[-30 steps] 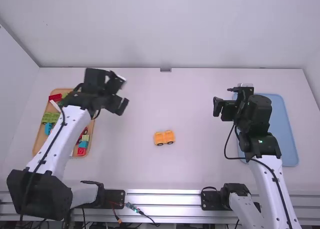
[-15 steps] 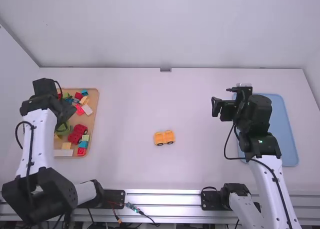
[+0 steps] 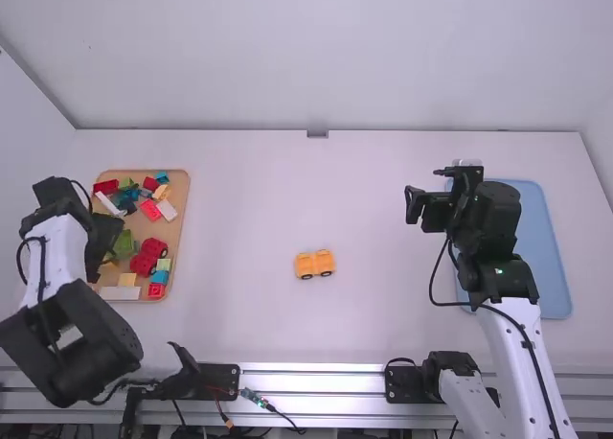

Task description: Assemble lego blocks to make yellow taxi

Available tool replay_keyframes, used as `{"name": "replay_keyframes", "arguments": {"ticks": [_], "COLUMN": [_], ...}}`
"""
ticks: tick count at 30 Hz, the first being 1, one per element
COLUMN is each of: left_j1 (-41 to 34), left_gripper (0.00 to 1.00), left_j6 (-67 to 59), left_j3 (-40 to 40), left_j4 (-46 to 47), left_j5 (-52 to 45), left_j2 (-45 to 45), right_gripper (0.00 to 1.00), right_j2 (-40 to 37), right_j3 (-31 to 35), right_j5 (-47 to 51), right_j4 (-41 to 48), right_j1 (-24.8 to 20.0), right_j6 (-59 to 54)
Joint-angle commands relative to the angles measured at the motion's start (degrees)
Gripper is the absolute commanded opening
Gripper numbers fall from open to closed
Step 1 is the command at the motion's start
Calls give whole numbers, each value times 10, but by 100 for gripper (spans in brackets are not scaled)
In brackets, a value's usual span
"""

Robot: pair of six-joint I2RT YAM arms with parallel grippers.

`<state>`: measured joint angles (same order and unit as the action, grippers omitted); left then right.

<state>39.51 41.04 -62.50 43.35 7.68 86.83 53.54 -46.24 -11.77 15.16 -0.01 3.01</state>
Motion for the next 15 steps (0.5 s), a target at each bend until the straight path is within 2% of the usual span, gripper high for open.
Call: {"name": "replay_keyframes", "arguments": {"ticks": [1,4,5,10,15], "left_j1": [7,6,3,2,3], "left_gripper": [87,79,69,63,64], "left_j6": [-6,-4,9,27,41], "left_j3": [8,8,8,9,30], "left_j4": [-8,-21,-24,-30,-49], "left_j5": [-23,-24,-23,-28,-25], "left_j2": [45,83,106,139,140], "right_gripper": [99,99,99,99,99], "right_j2": [-7,-7,-7,-7,-5], "right_j3": [-22,-22,-22,-22,-22], "right_j5": [-5,-5,-5,-5,-5], "right_j4": [-1,-1,-1,-1,-1], "right_j1": [1,1,1,1,1], "right_j6": [0,0,0,0,0]}}
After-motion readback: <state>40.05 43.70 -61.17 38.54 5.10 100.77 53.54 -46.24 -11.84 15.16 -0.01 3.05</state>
